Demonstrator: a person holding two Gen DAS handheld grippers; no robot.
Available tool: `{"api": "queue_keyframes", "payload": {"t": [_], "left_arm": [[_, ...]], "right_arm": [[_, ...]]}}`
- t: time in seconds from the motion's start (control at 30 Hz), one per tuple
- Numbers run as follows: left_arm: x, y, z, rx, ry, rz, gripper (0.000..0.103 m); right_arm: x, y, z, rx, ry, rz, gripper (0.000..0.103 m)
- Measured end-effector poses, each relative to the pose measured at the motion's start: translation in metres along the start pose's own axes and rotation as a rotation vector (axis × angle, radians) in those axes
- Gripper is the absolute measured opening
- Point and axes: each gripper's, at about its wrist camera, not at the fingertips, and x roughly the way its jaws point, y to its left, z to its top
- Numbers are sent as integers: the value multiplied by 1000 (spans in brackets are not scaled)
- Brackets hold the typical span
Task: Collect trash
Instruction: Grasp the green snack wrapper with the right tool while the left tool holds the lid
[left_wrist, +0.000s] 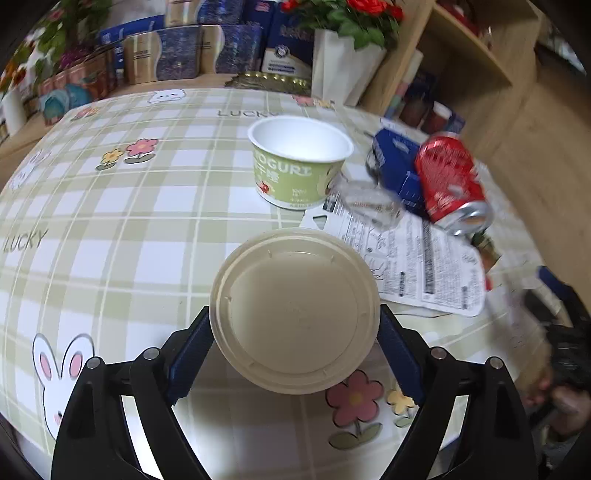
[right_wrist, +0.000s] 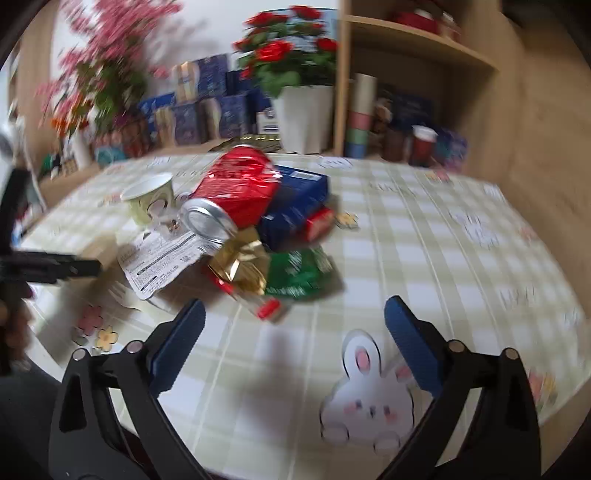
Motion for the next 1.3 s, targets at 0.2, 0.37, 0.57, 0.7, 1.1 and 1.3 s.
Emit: {"api": "queue_keyframes", "payload": {"t": [0.2,0.37,0.57,0.7,1.1,1.3], "left_arm": [[-26,3,-5,-35,-43,-41,84],[-35,-5,-7,8,-57,-44,84],[-40,-18,-14,43,-66,-63,84],[-44,-26,-20,65,-76,-73,84],[-50,-26,-31,54,-79,-83,84],[-54,-26,-33,57,-87,-86,84]], "right_arm": [[39,10,14,-120,85,32,82],[49,17,23,-161,94,50,81],[59,9,22,-89,132,72,71],[54,4,19,-38,127,109,35],[20,-25,20,174,27,147,6],[28,-32,28,219,20,89,62]]}}
